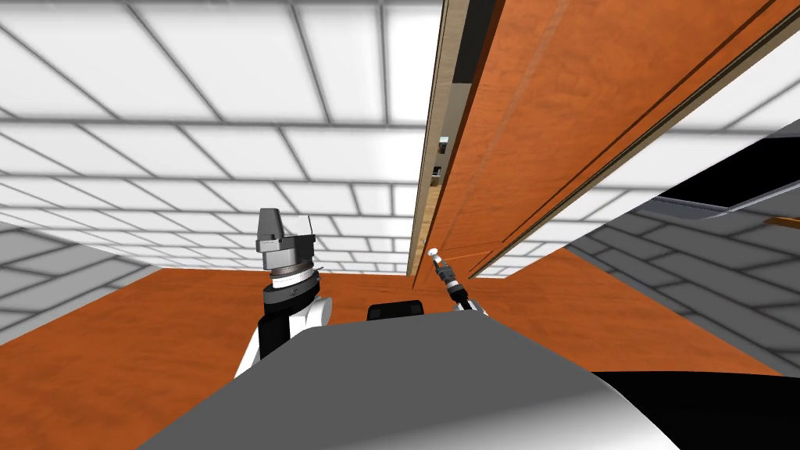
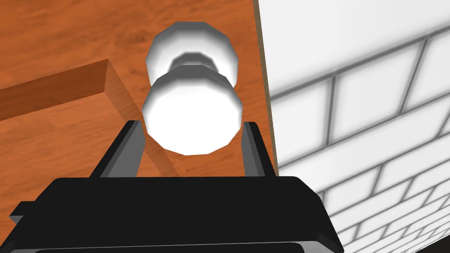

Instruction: Pull the door open

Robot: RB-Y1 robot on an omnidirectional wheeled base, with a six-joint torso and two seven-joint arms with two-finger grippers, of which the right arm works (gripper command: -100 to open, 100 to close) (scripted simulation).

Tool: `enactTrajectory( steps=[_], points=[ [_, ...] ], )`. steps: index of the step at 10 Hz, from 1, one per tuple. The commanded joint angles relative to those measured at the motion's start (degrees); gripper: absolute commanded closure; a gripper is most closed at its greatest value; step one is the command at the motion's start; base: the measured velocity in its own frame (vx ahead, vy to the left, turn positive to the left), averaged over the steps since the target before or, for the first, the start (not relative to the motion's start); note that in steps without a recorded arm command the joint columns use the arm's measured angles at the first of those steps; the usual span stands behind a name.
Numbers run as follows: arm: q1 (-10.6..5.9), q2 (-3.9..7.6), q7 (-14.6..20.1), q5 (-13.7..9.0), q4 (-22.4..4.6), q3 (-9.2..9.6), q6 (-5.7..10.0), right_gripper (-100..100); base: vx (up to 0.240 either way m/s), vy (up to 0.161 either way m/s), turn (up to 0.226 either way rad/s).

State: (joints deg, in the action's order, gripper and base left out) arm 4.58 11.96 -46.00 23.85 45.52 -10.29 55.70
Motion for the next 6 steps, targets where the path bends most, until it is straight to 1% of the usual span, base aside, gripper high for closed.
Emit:
enactTrajectory(
  steps=[1, 3, 4, 6],
  points=[
    [0.02, -0.4, 1.64, -0.31, -0.06, 0.52, 0.16, 100, -0.025, -0.006, 0.055],
    [-0.06, -0.26, 5.1, -1.98, -0.2, 0.72, -0.04, 100, -0.029, -0.009, 0.093],
    [-0.06, -0.26, 5.42, -1.98, -0.2, 0.72, -0.04, 100, -0.027, -0.011, 0.049],
    [-0.15, -0.1, 9.06, -3.92, -0.35, 0.94, -0.26, 100, -0.033, -0.011, 0.116]
  ],
)
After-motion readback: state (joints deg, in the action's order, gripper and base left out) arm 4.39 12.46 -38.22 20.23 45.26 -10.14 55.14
